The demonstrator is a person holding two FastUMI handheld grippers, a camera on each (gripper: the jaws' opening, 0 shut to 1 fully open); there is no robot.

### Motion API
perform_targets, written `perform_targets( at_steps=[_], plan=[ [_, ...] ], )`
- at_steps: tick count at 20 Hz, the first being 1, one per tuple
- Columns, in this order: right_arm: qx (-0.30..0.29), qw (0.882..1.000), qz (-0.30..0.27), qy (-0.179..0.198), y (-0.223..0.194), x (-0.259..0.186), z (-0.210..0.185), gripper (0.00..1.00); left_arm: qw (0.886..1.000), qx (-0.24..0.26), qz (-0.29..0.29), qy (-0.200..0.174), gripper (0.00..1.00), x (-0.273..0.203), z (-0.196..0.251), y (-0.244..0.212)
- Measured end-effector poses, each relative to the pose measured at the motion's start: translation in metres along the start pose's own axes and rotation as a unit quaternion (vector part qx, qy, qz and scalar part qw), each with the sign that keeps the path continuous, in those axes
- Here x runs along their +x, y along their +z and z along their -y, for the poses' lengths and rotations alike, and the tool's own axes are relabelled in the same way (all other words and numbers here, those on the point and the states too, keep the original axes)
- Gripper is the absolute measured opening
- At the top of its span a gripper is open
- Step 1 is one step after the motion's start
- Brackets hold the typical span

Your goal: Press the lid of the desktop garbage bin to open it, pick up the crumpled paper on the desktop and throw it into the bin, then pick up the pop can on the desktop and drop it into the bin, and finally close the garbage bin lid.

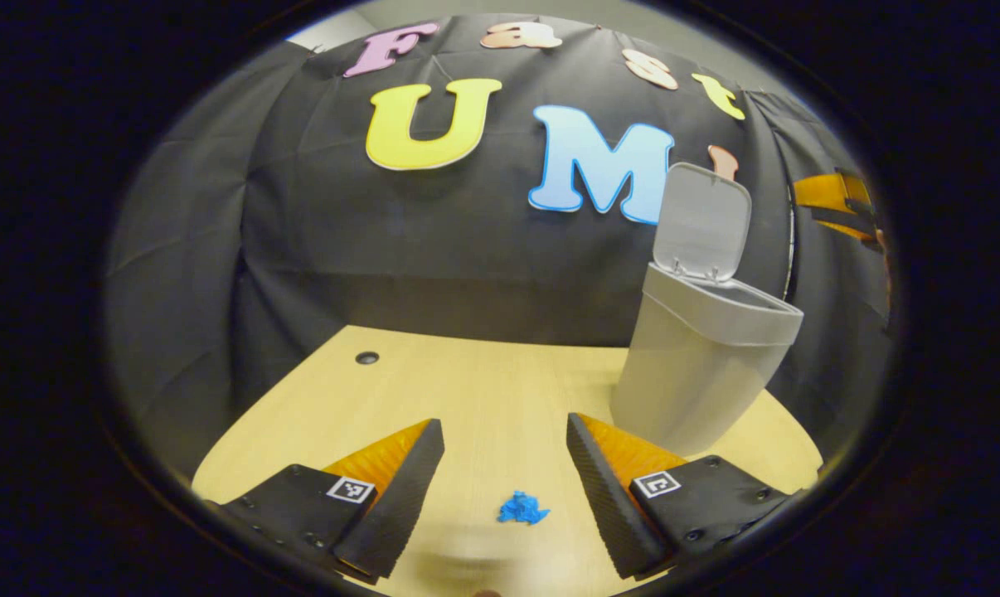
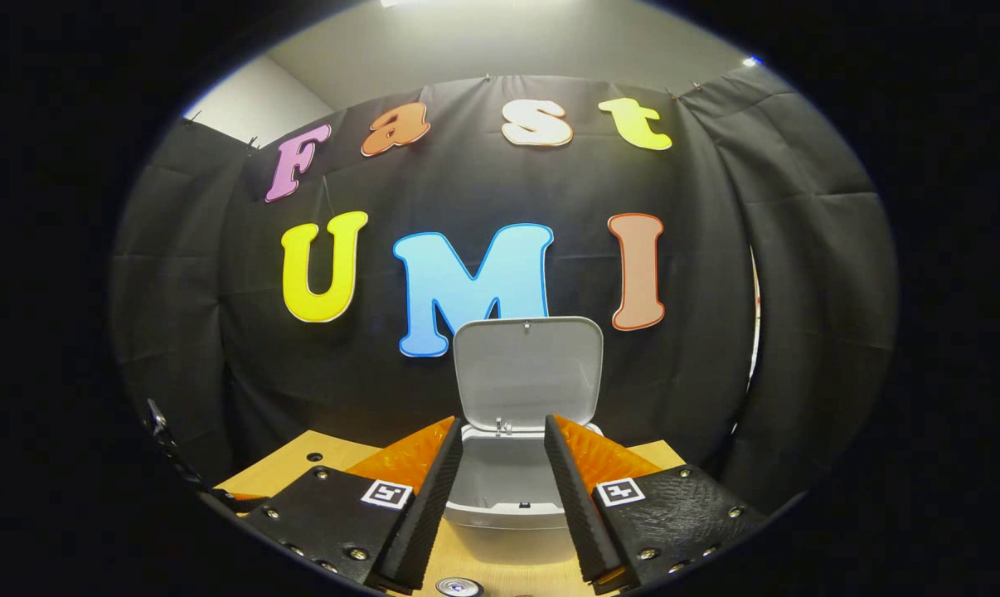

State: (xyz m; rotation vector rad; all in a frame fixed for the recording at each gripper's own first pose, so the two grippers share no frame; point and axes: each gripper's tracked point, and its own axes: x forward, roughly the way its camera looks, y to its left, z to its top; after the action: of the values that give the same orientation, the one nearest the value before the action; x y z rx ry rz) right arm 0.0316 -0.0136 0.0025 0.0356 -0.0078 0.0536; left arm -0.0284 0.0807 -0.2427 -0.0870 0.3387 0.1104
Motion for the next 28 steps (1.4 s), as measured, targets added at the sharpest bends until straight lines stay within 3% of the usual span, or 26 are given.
perform_targets(
  at_steps=[1, 3, 12, 13, 14, 28],
  plan=[
    [-0.004, 1.000, -0.001, -0.003, 0.000, -0.002, 0.001, 0.66, 1.000, 0.000, -0.013, -0.003, 0.94, 0.004, 0.001, -0.012],
    [-0.010, 1.000, -0.003, -0.010, -0.001, -0.006, 0.005, 0.66, 1.000, 0.003, -0.027, -0.011, 1.00, 0.011, 0.003, -0.028],
    [-0.039, 0.997, -0.025, -0.068, -0.010, -0.030, 0.040, 0.66, 0.991, 0.028, -0.122, -0.042, 1.00, 0.054, 0.012, -0.118],
    [-0.039, 0.996, -0.028, -0.072, -0.011, -0.032, 0.043, 0.66, 0.991, 0.030, -0.128, -0.042, 0.95, 0.058, 0.010, -0.123],
    [-0.040, 0.996, -0.031, -0.078, -0.012, -0.034, 0.046, 0.66, 0.989, 0.030, -0.135, -0.041, 1.00, 0.061, 0.009, -0.127],
    [0.005, 0.988, -0.058, -0.143, -0.033, -0.053, 0.080, 0.66, 0.977, 0.052, -0.199, -0.051, 0.98, 0.094, 0.003, -0.171]
  ],
)
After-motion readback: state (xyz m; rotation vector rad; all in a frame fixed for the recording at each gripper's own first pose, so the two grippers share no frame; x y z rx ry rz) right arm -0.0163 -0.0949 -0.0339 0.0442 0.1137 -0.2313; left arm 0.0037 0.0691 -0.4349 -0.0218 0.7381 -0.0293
